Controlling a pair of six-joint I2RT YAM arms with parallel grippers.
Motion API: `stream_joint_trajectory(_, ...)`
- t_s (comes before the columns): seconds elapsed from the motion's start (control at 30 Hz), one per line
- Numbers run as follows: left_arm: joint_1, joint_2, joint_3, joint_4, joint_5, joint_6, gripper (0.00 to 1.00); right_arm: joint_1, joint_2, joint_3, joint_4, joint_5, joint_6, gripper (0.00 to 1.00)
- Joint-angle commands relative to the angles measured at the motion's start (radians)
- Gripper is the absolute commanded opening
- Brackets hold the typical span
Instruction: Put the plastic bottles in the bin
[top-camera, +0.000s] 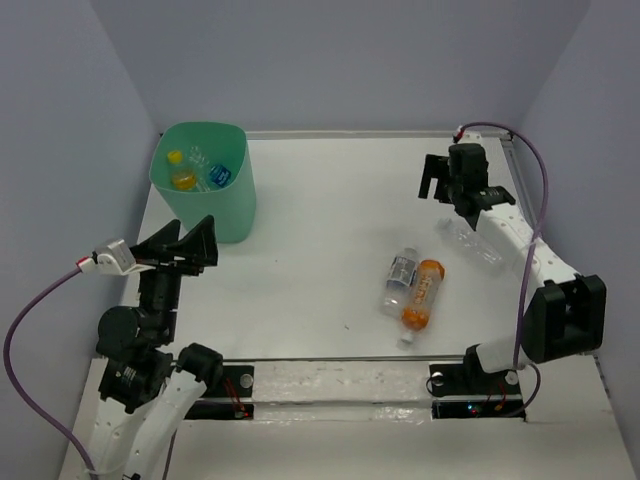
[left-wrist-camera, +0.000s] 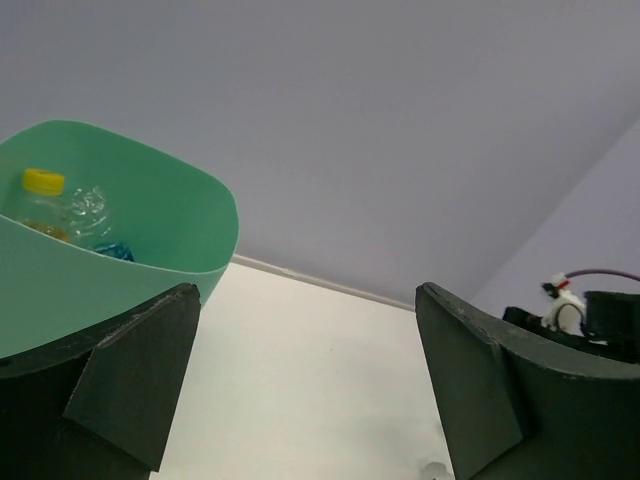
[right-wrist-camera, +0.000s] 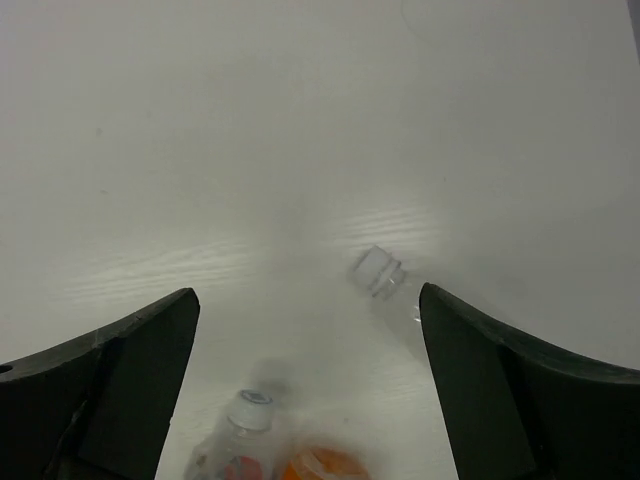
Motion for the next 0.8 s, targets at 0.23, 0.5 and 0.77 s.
stream_joint_trajectory(0.23,-0.126,-0.070,0.011,0.033,-0.058,0.053,0.99,-0.050,0.275,0.186,-0.479,0.318,-0.073,1.00)
stream_joint_trajectory(0.5,-0.187,-0.087,0.014,0.024,-0.098,0.068,0.99,-0.050,0.368,0.192,-0.510,0.262,-0.166,1.00)
stream_joint_trajectory(0.77,-0.207,-0.081,0.015,0.022,-0.114,0.076,0.99,-0.050,0.532,0.228,-0.437,0.240,-0.237,1.00)
